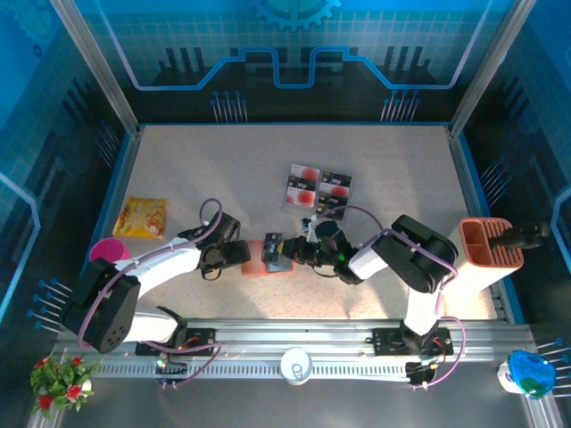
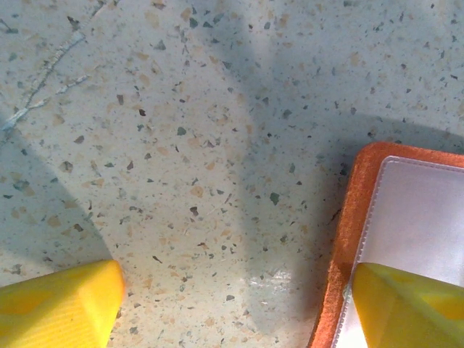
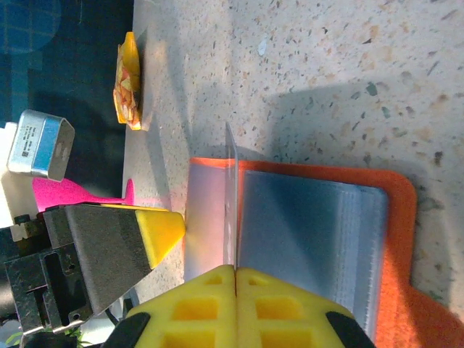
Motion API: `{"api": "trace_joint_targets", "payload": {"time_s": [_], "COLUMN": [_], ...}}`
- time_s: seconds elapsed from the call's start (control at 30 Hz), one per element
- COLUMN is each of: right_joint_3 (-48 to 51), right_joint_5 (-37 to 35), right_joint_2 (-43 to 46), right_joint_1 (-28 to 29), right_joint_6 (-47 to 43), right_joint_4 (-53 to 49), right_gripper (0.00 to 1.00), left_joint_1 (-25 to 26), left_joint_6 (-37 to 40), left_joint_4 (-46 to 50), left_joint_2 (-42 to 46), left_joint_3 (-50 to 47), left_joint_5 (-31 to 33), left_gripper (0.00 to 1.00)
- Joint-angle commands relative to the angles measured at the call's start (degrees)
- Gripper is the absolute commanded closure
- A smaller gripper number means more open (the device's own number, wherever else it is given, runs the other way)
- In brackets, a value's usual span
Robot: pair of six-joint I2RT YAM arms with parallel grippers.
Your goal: Put the credit cards into the card holder
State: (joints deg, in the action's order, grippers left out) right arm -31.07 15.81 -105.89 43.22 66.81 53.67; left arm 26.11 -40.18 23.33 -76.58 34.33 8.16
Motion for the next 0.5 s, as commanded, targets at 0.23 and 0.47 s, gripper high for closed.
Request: {"api": "trace_joint_targets", "payload": {"time_s": [0.23, 0.47], "right_joint_3": [-0.4, -0.4], "right_joint_5": [1.9, 2.7], "right_joint_2": [-1.8, -2.2], "right_joint_1": [1.2, 1.4], "right_joint_6": [0.5, 0.9], "right_joint_4": [1.8, 1.2], "right_gripper": [1.00, 1.00], "left_joint_1": [0.4, 0.5], "left_joint_6": [0.0, 0.1], "left_joint_4": [2.4, 2.3], "left_joint_2": [-1.3, -1.6], "left_joint_3": [-0.6, -0.5], "left_joint_5": [0.7, 0.6], "left_gripper": [0.16, 0.16]}}
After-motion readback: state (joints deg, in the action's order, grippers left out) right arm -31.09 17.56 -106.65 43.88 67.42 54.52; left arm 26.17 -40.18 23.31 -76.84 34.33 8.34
